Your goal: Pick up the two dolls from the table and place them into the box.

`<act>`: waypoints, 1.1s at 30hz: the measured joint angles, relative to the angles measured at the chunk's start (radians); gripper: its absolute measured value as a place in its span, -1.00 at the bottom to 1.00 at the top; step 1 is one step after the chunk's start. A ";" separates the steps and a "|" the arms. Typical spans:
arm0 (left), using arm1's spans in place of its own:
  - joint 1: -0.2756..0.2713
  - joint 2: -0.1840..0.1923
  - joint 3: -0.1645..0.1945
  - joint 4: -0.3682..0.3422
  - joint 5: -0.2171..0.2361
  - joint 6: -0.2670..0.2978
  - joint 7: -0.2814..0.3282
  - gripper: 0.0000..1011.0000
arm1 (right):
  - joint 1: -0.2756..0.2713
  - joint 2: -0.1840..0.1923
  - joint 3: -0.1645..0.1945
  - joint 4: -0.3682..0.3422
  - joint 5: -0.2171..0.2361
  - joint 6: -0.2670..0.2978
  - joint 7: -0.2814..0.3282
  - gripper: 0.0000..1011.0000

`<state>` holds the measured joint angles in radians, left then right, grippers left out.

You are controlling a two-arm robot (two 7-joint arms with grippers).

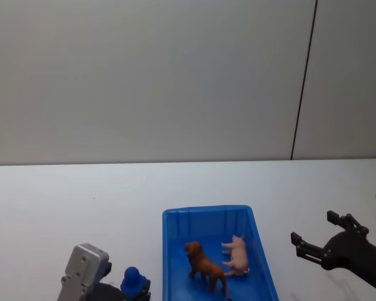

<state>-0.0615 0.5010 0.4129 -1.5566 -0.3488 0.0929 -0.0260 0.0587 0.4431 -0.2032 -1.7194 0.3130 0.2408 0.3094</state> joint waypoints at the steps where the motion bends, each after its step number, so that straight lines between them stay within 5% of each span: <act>1: 0.000 0.000 0.000 0.000 0.000 0.000 0.000 0.98 | 0.000 0.000 0.000 0.000 0.000 0.000 0.000 0.98; 15: -0.020 -0.023 0.002 0.076 0.000 -0.024 -0.087 0.98 | 0.000 0.001 0.000 0.000 0.000 0.000 0.000 0.98; 33: -0.033 -0.037 -0.003 0.104 0.011 -0.032 -0.109 0.10 | 0.000 0.001 0.000 0.000 0.000 0.000 0.000 0.98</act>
<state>-0.0944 0.4641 0.4099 -1.4531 -0.3377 0.0606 -0.1350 0.0583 0.4440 -0.2032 -1.7193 0.3130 0.2409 0.3095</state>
